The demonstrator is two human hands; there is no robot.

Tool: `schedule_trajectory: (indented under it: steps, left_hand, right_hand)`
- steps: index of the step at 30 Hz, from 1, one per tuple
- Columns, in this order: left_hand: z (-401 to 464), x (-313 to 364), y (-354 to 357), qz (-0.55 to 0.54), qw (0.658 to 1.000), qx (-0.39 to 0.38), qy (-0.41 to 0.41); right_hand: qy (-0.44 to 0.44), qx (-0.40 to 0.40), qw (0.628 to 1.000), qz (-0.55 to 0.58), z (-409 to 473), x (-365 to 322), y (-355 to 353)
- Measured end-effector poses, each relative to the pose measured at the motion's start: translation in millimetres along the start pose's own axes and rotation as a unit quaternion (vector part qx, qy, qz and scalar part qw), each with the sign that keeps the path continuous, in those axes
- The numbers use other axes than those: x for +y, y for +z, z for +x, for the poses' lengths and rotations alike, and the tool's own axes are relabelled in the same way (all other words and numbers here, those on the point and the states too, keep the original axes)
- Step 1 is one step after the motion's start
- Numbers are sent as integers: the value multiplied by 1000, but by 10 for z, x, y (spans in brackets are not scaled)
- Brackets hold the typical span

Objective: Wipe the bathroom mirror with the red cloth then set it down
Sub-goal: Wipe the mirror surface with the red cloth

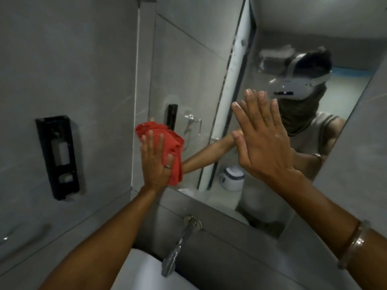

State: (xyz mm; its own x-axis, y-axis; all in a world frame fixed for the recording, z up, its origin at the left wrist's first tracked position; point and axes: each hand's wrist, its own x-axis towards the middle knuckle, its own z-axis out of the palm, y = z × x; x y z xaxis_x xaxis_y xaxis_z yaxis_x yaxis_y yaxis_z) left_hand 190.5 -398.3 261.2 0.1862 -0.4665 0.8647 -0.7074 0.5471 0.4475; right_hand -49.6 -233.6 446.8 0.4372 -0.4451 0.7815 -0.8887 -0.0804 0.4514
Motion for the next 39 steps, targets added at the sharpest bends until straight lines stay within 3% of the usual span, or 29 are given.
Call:
schedule_trajectory:
  steps: [3, 5, 16, 20, 23, 28, 30, 34, 39]
  left_hand:
    - [-139, 162, 44, -90, 978, 41, -185]
    - [-256, 345, 77, -104, 964, 42, -239]
    - [-1308, 2196, 532, -32, 991, 0, -129]
    - [-1461, 2635, 649, -8, 999, -22, -31]
    - [-1484, 2701, 654, 20, 993, -28, 116]
    - [-1039, 2445, 572, 13, 939, -19, 344]
    - [-672, 2383, 515, 16, 921, -12, 390]
    - [96, 2282, 346, 21, 945, 15, 326]
    - [514, 2089, 164, 15, 996, 41, 75]
  right_hand:
    - [7, -6, 1000, -2, -232, 126, 0]
    - [16, -5, 1000, -10, -369, 232, -21]
    - [63, 0, 997, -34, -1126, 926, -511]
    - [92, -25, 995, -41, -1325, 1161, -627]
    - [81, -13, 996, -42, -1357, 1249, -668]
    - [74, 26, 996, -29, -1149, 1296, -686]
    - [82, 36, 996, -25, -1012, 1292, -671]
    - [77, 73, 994, -26, -711, 1285, -622]
    - [77, 87, 992, -42, -421, 1267, -596]
